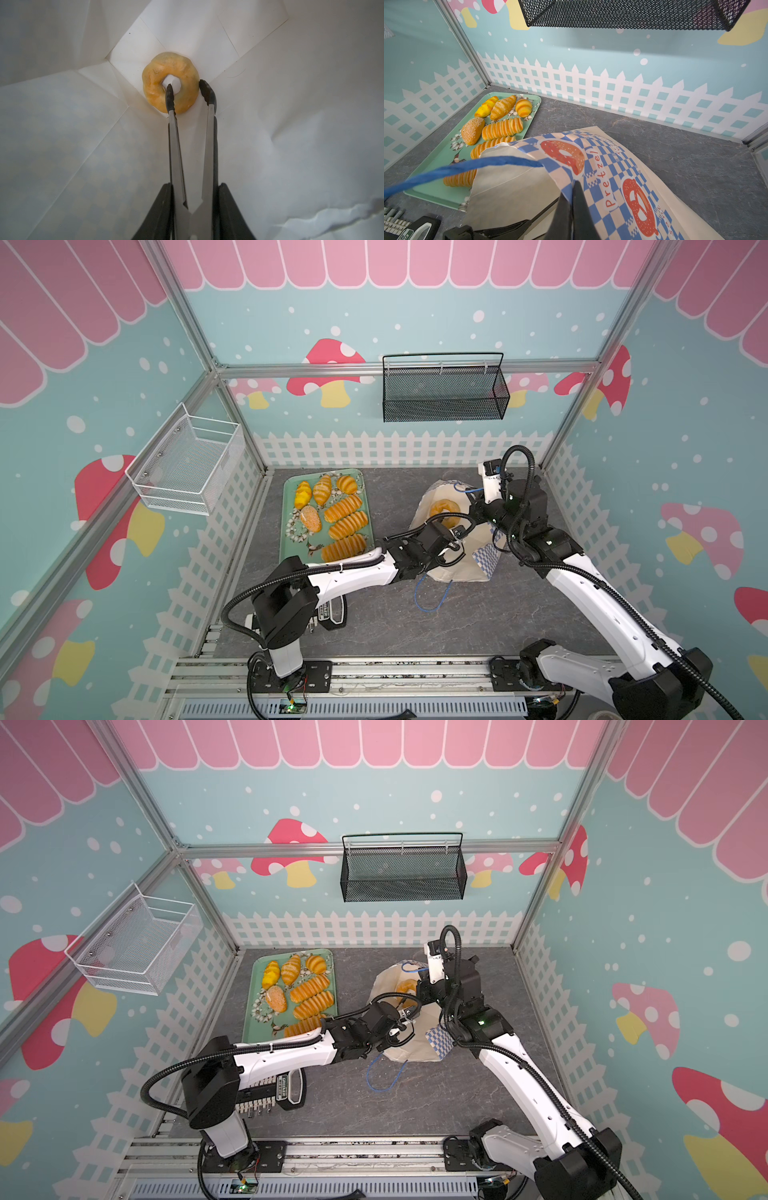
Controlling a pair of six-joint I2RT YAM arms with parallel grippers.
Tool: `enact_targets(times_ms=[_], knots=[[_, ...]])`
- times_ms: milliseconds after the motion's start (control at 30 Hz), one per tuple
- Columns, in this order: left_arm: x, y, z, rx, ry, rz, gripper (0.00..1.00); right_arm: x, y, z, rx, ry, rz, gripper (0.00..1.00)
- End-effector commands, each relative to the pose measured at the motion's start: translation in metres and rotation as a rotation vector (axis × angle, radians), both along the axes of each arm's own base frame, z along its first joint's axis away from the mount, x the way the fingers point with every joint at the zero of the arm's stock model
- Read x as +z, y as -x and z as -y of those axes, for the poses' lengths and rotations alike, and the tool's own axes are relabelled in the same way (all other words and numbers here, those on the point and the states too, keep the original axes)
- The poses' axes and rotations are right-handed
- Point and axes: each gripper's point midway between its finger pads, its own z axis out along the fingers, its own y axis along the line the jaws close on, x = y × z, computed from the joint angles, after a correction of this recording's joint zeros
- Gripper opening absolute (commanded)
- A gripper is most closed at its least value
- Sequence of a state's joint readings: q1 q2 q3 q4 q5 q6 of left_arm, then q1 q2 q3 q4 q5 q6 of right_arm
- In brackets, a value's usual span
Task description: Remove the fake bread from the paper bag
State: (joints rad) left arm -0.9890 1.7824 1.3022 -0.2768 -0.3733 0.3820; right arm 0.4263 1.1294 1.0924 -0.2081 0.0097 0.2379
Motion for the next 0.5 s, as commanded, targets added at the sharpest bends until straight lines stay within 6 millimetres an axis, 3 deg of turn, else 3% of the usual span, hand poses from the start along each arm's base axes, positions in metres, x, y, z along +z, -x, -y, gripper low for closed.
enact_targets(times_ms=[0, 467], knots=[[0.0278, -0.0023, 0.0107, -0.045, 0.053, 0.059, 0.27, 0.0052, -0.0013, -0.0022, 0.004, -0.025, 0.014, 0.0], [0.0346, 0.0007, 0.0153, -0.077, 0.072, 0.069, 0.24, 0.0051, -0.0006, -0.0017, 0.004, -0.025, 0.014, 0.0]])
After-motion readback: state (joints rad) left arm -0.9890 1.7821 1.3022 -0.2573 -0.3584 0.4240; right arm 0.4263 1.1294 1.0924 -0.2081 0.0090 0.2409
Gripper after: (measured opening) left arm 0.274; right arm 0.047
